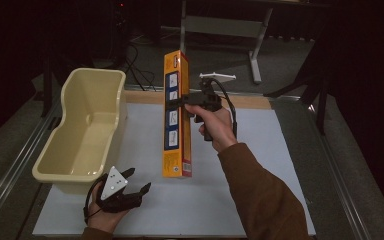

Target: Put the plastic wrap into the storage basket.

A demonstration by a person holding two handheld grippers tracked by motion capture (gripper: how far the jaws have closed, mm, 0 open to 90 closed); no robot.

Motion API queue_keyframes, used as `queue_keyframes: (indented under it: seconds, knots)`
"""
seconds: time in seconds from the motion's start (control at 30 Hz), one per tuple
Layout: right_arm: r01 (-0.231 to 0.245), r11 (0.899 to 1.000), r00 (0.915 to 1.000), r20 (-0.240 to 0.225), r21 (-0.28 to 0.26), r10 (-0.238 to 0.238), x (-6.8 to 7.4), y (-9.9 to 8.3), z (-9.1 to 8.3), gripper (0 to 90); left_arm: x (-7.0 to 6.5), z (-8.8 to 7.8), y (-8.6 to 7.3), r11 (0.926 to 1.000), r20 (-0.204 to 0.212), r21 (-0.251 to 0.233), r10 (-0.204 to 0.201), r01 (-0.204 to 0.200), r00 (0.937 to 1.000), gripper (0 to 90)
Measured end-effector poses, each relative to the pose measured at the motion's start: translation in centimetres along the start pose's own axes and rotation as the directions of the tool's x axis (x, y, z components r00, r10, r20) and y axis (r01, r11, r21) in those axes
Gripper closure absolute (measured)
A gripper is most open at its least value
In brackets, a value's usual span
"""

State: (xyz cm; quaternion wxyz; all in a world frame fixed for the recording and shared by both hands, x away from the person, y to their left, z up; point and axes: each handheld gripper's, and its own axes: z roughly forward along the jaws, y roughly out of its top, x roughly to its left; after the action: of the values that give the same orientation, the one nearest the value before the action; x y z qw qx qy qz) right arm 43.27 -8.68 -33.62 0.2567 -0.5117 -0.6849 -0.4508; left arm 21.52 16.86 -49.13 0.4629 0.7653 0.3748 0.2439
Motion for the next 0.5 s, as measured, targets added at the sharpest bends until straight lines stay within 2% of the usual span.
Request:
queue_keyframes:
  seconds: [0.33, 0.5]
  knots:
    - [-0.001, 1.0, 0.9999, -0.012, -0.017, 0.001, 2.1, 1.1, 1.3, 41.0, -0.2, 0.0, 0.1, 0.9999, 0.011, -0.005, 0.009, -0.009, 0.9999, 28.8]
    - [-0.02, 1.0, 0.9979, -0.062, -0.019, 0.018, 2.8, 1.6, 2.2, 41.0, -0.3, 0.2, 0.1, 0.9999, 0.019, -0.009, 0.006, -0.006, 0.9998, 28.7]
